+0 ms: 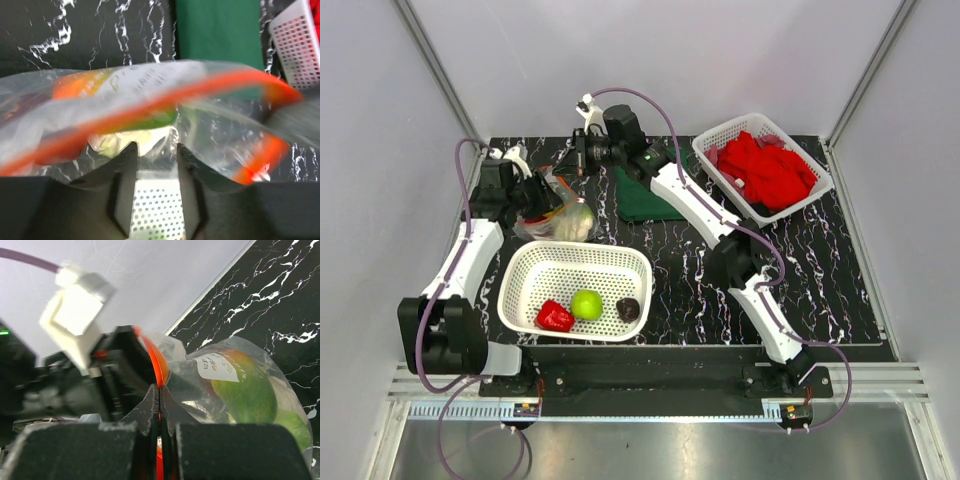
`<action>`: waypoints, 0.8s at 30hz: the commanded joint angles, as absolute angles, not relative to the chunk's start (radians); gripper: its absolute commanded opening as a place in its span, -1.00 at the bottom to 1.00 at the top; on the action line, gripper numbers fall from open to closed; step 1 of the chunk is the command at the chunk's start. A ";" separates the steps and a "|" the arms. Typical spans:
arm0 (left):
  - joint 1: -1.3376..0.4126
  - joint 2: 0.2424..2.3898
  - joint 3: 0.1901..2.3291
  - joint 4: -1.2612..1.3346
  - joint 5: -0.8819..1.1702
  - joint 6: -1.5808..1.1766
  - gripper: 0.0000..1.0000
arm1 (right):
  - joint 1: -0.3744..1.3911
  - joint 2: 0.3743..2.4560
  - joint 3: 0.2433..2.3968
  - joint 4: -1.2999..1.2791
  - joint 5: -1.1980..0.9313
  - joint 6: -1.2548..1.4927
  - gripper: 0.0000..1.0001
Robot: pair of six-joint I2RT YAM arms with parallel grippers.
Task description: Open the zip-top bag and remove the fake food
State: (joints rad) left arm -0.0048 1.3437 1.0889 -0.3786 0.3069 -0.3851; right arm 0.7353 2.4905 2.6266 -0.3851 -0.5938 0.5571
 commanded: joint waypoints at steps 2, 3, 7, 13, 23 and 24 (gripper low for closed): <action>0.000 1.376 1.054 -0.282 0.191 -0.521 0.05 | 0.730 2.488 2.629 -0.322 -0.595 0.581 -1.00; -0.002 1.376 1.048 -0.288 0.161 -0.597 0.19 | 0.730 2.485 2.623 -0.325 -0.591 0.578 -1.00; -0.002 1.400 1.029 -0.304 0.123 -0.774 0.41 | 0.730 2.476 2.619 -0.322 -0.581 0.578 -1.00; 0.025 1.434 1.000 -0.301 0.087 -1.011 0.45 | 0.730 2.465 2.603 -0.322 -0.577 0.578 -1.00; 0.035 1.482 0.994 -0.241 0.063 -1.210 0.62 | 0.730 2.456 2.585 -0.333 -0.594 0.565 -1.00; 0.034 1.483 0.991 -0.226 0.061 -1.212 0.64 | 0.730 2.456 2.582 -0.331 -0.598 0.568 -1.00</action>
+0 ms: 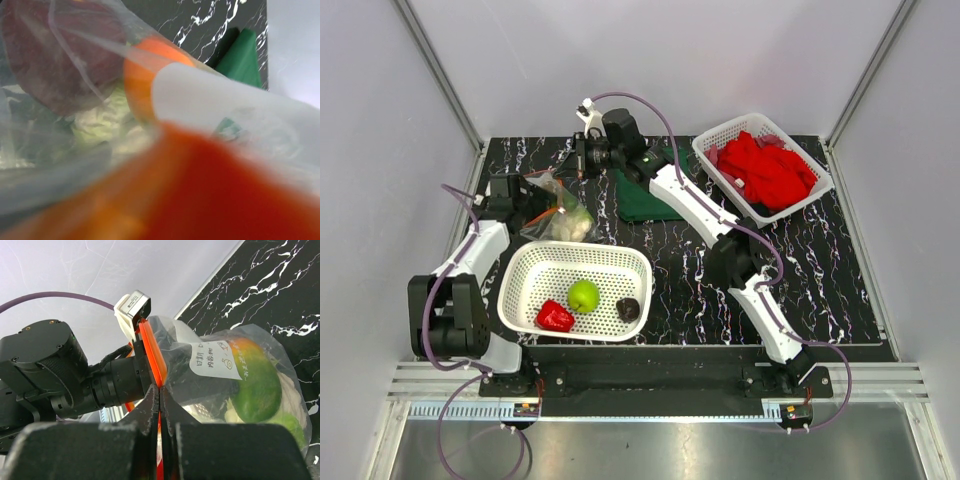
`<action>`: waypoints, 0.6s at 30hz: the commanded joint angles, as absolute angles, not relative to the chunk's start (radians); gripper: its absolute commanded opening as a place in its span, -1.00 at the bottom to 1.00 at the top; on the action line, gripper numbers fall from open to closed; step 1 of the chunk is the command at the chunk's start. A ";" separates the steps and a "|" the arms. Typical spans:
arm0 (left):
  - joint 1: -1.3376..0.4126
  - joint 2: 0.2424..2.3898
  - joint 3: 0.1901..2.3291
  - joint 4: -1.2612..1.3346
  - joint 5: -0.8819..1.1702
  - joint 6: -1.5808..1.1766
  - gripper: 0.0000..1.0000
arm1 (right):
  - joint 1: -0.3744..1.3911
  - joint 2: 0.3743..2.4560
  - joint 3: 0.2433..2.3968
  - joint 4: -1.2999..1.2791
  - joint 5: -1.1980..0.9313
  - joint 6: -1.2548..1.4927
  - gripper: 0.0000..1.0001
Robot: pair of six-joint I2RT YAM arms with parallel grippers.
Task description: Open the zip-top bag and remove the fake food
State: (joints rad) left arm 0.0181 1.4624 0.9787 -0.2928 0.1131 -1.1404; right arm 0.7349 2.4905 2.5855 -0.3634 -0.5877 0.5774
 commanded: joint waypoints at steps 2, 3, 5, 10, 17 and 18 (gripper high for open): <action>0.031 1.486 0.970 -0.198 0.049 -1.244 0.69 | 0.730 2.457 2.579 -0.331 -0.601 0.569 -1.00; 0.032 1.491 0.960 -0.183 0.045 -1.256 0.69 | 0.729 2.460 2.582 -0.331 -0.603 0.571 -1.00; 0.035 1.512 0.939 -0.137 0.038 -1.278 0.68 | 0.729 2.464 2.583 -0.328 -0.603 0.574 -1.00; 0.037 1.525 0.908 0.021 0.011 -1.235 0.36 | 0.730 2.456 2.580 -0.331 -0.606 0.565 -1.00; 0.037 1.485 0.819 0.199 0.003 -1.230 -0.52 | 0.730 2.445 2.573 -0.330 -0.597 0.548 -1.00; 0.037 1.480 0.813 0.210 0.011 -1.229 -0.59 | 0.729 2.445 2.571 -0.331 -0.595 0.548 -1.00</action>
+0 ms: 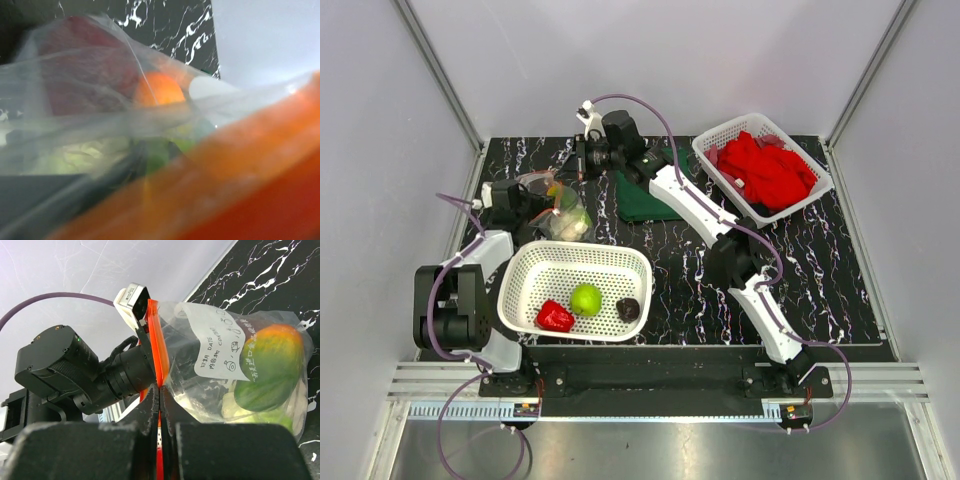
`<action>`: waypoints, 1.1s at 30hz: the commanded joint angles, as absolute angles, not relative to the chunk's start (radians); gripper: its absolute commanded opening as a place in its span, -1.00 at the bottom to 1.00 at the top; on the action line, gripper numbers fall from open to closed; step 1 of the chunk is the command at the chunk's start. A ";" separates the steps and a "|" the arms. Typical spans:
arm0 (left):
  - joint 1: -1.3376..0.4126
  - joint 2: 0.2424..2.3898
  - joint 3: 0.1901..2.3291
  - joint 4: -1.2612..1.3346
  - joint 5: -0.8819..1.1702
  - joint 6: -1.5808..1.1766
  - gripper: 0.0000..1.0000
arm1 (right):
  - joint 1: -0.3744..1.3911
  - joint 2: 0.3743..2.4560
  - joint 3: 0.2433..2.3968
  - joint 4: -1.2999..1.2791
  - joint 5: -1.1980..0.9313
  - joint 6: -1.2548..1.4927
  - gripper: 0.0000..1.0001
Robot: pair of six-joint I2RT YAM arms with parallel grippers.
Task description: Open the zip-top bag and remove the fake food
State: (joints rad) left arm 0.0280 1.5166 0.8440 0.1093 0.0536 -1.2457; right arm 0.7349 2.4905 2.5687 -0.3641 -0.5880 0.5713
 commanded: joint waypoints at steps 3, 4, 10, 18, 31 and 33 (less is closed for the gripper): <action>0.037 1.436 0.818 0.187 0.014 -1.201 -0.78 | 0.727 2.444 2.568 -0.331 -0.594 0.546 -1.00; 0.037 1.421 0.818 0.180 0.011 -1.180 -0.90 | 0.726 2.442 2.562 -0.330 -0.592 0.548 -1.00; 0.037 1.371 0.867 0.049 0.073 -1.120 -0.27 | 0.723 2.410 2.522 -0.330 -0.581 0.537 -1.00; 0.037 1.511 0.919 -0.017 0.282 -1.172 0.26 | 0.724 2.404 2.517 -0.330 -0.600 0.564 -1.00; 0.028 1.663 0.920 0.202 0.311 -1.282 0.42 | 0.738 2.419 2.553 -0.330 -0.617 0.611 -1.00; 0.028 1.680 0.902 0.265 0.313 -1.301 0.32 | 0.739 2.421 2.557 -0.331 -0.620 0.612 -1.00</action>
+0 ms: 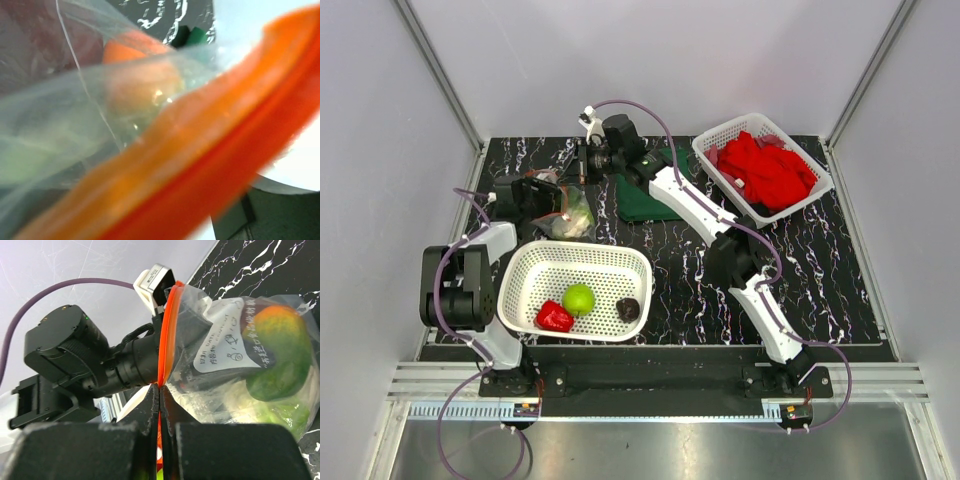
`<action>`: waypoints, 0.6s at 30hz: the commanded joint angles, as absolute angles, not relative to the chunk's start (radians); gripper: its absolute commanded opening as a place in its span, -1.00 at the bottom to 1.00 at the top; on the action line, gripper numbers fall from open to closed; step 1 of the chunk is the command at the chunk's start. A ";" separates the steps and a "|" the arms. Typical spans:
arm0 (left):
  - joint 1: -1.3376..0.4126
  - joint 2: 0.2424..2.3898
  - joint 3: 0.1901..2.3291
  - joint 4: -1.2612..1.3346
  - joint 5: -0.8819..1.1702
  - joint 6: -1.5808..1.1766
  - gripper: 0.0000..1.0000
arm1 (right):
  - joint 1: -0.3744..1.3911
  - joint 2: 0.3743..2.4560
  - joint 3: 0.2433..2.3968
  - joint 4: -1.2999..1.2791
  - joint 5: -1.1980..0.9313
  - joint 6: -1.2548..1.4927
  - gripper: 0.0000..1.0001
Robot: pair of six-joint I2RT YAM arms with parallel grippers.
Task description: Open the zip-top bag and remove the fake food
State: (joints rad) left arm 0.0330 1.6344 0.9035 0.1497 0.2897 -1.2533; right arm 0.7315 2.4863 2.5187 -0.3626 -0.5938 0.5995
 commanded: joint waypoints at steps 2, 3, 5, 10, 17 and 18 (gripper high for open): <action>0.029 1.695 0.899 0.328 0.316 -1.308 0.19 | 0.739 2.416 2.556 -0.331 -0.617 0.607 -1.00; 0.026 1.695 0.900 0.342 0.310 -1.304 0.12 | 0.738 2.410 2.550 -0.333 -0.614 0.606 -1.00; 0.028 1.695 0.907 0.353 0.304 -1.296 -0.20 | 0.739 2.407 2.548 -0.333 -0.614 0.595 -1.00; 0.029 1.643 0.916 0.295 0.284 -1.214 -0.66 | 0.736 2.399 2.546 -0.345 -0.597 0.572 -1.00; 0.038 1.490 0.862 0.190 0.258 -1.071 -1.00 | 0.721 2.387 2.514 -0.368 -0.569 0.534 -1.00; 0.040 1.470 0.861 0.160 0.255 -1.052 -1.00 | 0.718 2.382 2.510 -0.371 -0.565 0.511 -1.00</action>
State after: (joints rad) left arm 0.0288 1.5909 0.8768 0.2085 0.2836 -1.1706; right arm 0.7303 2.4828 2.5179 -0.3660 -0.5884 0.5728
